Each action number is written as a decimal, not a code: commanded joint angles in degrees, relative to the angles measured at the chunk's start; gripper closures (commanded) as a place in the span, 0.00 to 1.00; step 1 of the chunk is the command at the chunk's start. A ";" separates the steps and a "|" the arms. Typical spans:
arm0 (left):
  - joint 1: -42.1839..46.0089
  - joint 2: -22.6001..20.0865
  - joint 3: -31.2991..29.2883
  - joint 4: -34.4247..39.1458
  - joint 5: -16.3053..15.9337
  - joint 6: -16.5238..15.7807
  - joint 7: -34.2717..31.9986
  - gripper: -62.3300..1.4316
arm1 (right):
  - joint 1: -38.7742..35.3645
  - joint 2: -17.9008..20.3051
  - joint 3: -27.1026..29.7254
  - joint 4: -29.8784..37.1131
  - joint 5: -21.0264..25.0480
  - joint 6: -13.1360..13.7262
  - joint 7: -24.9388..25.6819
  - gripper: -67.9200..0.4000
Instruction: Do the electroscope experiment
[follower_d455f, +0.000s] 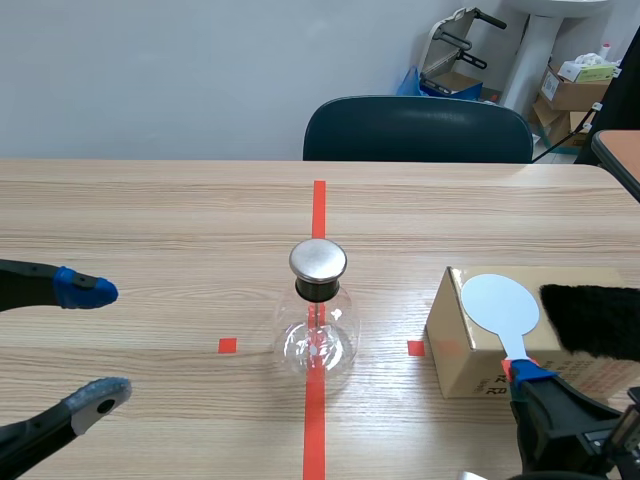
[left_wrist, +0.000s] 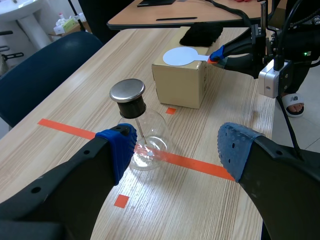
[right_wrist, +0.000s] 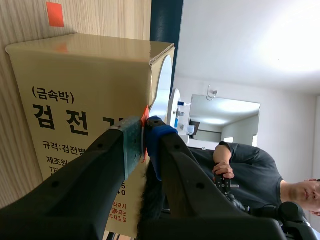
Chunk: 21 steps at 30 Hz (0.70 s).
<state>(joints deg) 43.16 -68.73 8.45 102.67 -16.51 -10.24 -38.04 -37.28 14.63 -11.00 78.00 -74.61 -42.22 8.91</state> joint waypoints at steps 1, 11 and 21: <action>0.00 0.28 -0.26 1.25 -0.35 0.07 -0.96 0.39 | 0.28 0.39 0.11 0.92 -0.02 -2.64 0.02 0.97; 0.00 0.28 -0.26 1.25 -0.35 0.26 1.86 0.39 | 0.26 0.39 0.11 0.92 0.00 -2.64 -0.02 0.97; -0.02 0.28 -0.26 1.25 -0.13 0.70 2.56 0.63 | -0.28 0.42 0.11 2.25 0.02 -2.64 -0.02 0.97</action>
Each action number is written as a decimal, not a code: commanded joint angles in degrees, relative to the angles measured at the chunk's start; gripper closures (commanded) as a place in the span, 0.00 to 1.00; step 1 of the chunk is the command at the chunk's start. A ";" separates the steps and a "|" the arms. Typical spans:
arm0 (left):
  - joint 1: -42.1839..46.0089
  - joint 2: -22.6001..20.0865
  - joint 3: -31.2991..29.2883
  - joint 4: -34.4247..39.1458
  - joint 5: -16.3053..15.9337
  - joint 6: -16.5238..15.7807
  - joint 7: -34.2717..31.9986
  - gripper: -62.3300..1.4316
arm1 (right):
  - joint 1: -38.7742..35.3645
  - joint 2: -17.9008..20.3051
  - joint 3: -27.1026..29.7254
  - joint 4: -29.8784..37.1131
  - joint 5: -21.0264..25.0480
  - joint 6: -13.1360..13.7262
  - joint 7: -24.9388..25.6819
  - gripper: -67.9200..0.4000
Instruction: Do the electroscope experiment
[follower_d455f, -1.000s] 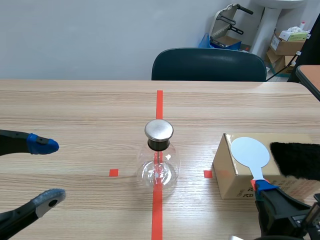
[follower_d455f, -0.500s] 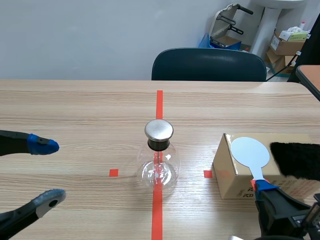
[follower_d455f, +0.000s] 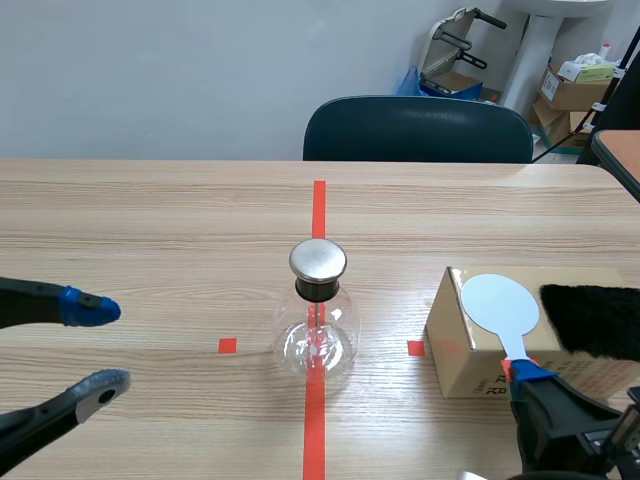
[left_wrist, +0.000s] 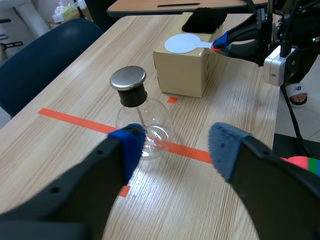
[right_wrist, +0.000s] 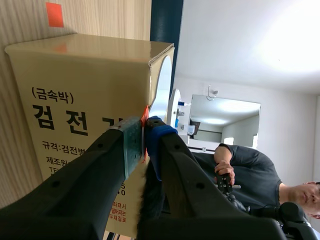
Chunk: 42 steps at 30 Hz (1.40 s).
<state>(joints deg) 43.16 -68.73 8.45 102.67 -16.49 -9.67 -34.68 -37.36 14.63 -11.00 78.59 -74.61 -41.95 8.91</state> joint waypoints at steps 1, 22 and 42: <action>-0.02 0.28 -0.26 1.25 -0.11 0.13 -0.81 0.69 | -0.55 0.42 0.11 2.32 0.02 -2.91 -0.02 0.97; -12.41 15.30 7.39 -2.82 5.68 -0.35 7.04 0.92 | -4.35 5.90 -0.98 24.26 1.70 -1.90 -6.99 0.97; -30.03 31.15 20.09 -25.55 10.16 -0.04 8.72 0.93 | 10.43 7.72 -16.74 13.57 -0.46 -0.07 -17.79 0.97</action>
<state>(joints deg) 13.32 -38.13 27.97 75.70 -6.00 -9.58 -25.08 -27.94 22.35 -28.23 91.39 -75.02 -41.17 -8.32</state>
